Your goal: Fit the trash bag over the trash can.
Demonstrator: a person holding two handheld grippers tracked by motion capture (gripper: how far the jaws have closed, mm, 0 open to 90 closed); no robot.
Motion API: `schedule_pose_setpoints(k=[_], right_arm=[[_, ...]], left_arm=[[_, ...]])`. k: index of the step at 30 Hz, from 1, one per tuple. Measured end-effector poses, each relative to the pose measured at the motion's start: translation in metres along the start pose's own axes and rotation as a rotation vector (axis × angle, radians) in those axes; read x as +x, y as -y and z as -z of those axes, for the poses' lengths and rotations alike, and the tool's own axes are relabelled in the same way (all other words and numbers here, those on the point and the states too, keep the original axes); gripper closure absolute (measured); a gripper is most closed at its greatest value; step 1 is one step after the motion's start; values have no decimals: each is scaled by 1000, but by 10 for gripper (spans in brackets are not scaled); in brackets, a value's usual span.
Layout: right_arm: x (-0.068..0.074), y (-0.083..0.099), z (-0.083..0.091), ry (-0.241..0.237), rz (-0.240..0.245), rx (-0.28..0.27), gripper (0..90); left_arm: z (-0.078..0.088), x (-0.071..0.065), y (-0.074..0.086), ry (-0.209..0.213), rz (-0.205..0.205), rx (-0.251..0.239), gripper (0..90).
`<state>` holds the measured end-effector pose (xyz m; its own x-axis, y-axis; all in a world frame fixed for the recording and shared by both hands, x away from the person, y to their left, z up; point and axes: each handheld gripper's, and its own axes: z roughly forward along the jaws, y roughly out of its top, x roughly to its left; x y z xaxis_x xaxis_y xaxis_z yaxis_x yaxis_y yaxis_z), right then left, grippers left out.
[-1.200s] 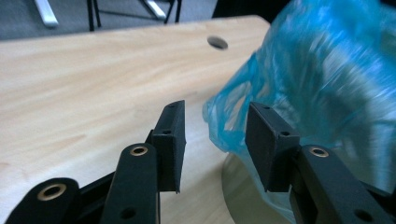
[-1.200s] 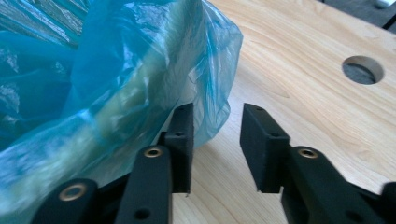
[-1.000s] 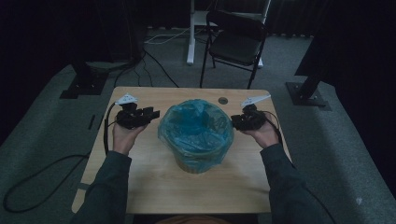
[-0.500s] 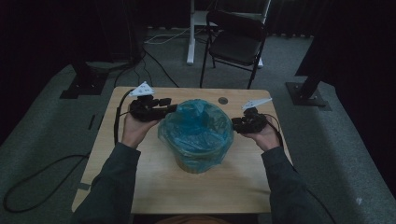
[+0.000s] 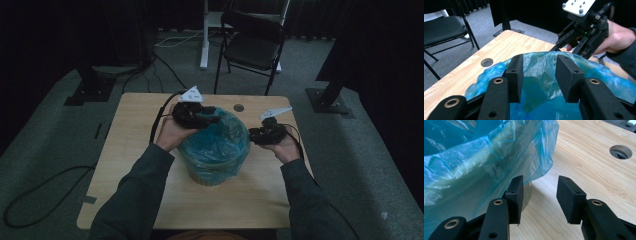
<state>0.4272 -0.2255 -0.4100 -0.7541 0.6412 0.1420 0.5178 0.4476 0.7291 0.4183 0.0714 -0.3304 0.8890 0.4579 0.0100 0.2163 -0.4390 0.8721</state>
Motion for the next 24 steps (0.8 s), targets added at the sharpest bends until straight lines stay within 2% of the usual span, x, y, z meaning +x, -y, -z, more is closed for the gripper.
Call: schedule_pose_setpoints(k=[4, 5, 6, 8, 10, 11, 12, 16, 24], right_arm=[[0, 2, -1, -2, -3, -1, 563], [0, 3, -1, -2, -3, 0, 563], [0, 3, -1, -2, -3, 0, 563], [0, 4, -1, -1, -6, -1, 563], [-1, 5, 0, -1, -7, -3, 564], [-1, 6, -1, -2, -7, -4, 563], [-1, 6, -1, -2, -7, -4, 563], [0, 6, -2, -3, -8, -2, 562], [1, 7, -3, -5, -7, -2, 560]], left_arm=[[-12, -3, -3, 17, -1, 3, 578], [-17, -5, -4, 18, -15, 27, 578], [-17, -5, -4, 18, -15, 27, 578], [-24, -9, -3, 18, -45, 81, 579], [-26, -11, -2, 17, -52, 94, 579], [-31, -13, -1, 13, -71, 134, 582], [-31, -13, -1, 13, -71, 134, 584], [-37, -18, 1, 10, -107, 183, 595], [-42, -22, 2, 17, -131, 241, 609]])
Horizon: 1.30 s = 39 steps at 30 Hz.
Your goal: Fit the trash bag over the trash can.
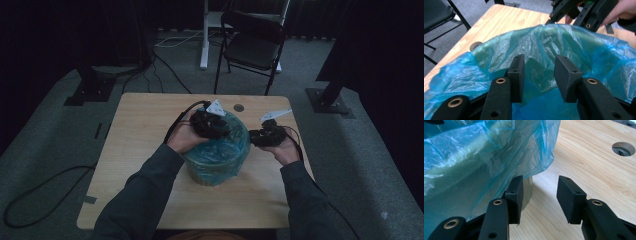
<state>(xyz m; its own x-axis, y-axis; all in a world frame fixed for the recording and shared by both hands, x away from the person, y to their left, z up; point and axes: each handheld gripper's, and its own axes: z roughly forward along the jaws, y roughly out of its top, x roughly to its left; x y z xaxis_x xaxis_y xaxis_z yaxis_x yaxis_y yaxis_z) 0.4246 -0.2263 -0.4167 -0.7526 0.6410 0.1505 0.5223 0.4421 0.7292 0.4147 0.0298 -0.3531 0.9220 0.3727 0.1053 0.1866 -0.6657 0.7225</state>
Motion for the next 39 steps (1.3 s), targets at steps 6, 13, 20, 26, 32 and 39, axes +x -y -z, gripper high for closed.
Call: schedule_pose_setpoints(k=[6, 13, 20, 26, 32, 39], right_arm=[[0, 2, 0, 0, -3, -2, 559], [1, 2, -1, -3, 3, -2, 557], [1, 2, -1, -3, 2, -2, 557], [1, 3, -1, -4, 4, -4, 557], [1, 3, -1, -3, 4, -5, 557], [1, 3, 0, -2, 2, -4, 556]], left_arm=[[-5, -4, 1, 10, -41, 75, 618], [-12, -7, -1, 11, -56, 126, 618], [-17, -8, -1, 13, -55, 166, 625], [-22, -9, -2, 22, -54, 202, 629], [-28, -11, -2, 35, -69, 250, 628], [-33, -16, -1, 44, -96, 290, 616]])
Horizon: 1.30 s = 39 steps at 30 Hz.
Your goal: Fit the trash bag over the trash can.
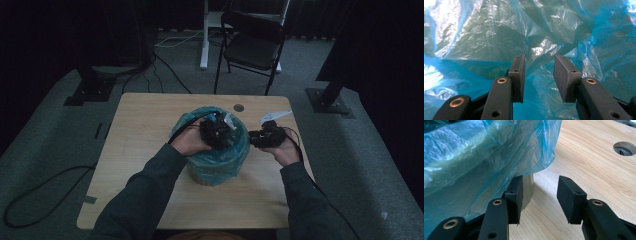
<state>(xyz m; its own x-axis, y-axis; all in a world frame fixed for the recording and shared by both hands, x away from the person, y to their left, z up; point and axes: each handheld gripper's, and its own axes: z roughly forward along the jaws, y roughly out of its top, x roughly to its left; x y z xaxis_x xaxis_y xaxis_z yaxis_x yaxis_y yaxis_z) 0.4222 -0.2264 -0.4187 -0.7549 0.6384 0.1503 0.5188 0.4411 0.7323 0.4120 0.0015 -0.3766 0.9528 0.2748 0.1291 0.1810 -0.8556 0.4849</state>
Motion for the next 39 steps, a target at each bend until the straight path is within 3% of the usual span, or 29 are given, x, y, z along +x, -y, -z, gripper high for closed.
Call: schedule_pose_setpoints(k=[9, 12, 18, 22, 23, 24, 26, 32, 39], right_arm=[[-1, 1, 0, 0, -2, 1, 554], [-1, 2, 0, 0, -1, 3, 553], [-1, 2, 0, 0, -1, 0, 552], [-2, 3, 0, 1, -4, -1, 551], [-2, 3, 0, 1, -4, -1, 551], [-2, 3, 0, 2, -6, -2, 550], [-3, 4, 0, 2, -7, -4, 550], [-4, 7, 1, 4, -13, -5, 548], [-6, 9, 2, 8, -21, -5, 543]], left_arm=[[-3, -3, -1, -7, -28, 19, 611], [-1, -3, 0, -19, -33, 5, 610], [13, 1, 3, -61, 15, -107, 602], [27, 6, 6, -98, 71, -212, 602], [27, 6, 6, -98, 71, -212, 602], [34, 9, 9, -123, 100, -265, 602], [41, 13, 12, -137, 128, -309, 602], [59, 19, 23, -172, 186, -393, 602], [74, 25, 39, -210, 239, -454, 602]])
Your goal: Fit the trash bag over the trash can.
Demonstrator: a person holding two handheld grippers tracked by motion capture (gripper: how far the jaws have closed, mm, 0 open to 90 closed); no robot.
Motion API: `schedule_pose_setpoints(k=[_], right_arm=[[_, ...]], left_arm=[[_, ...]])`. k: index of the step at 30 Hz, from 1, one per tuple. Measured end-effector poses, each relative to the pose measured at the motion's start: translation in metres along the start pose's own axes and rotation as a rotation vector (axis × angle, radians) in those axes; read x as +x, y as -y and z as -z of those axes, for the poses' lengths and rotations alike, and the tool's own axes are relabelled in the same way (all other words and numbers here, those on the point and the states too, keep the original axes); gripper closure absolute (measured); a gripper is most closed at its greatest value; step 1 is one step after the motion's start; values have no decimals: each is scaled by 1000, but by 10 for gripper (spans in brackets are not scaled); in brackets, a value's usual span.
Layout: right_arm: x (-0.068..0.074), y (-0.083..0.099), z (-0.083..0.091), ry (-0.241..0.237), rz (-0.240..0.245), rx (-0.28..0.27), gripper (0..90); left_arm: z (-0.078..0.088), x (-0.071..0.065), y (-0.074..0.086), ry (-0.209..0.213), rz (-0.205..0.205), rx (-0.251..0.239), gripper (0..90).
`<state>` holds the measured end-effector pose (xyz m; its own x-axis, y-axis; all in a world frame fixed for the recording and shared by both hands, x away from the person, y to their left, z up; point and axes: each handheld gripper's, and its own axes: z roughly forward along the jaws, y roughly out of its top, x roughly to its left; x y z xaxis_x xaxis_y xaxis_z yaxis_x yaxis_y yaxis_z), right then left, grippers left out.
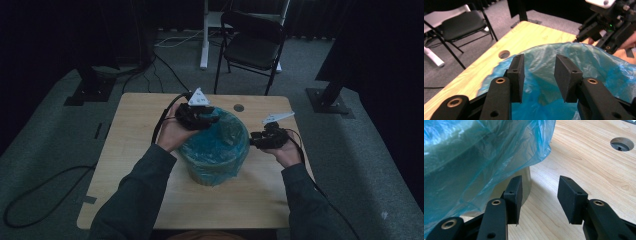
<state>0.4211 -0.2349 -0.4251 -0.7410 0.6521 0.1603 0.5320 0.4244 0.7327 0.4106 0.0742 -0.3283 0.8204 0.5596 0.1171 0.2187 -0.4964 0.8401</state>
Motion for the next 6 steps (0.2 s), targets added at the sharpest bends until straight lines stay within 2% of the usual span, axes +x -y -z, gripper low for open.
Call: schedule_pose_setpoints(k=[5, 6], right_arm=[[-2, 2, 1, 3, -2, -3, 541], [-2, 2, 1, 3, -2, -3, 541]], left_arm=[[8, 7, 4, -17, 20, -17, 592], [12, 12, 8, -29, 35, -23, 592]])
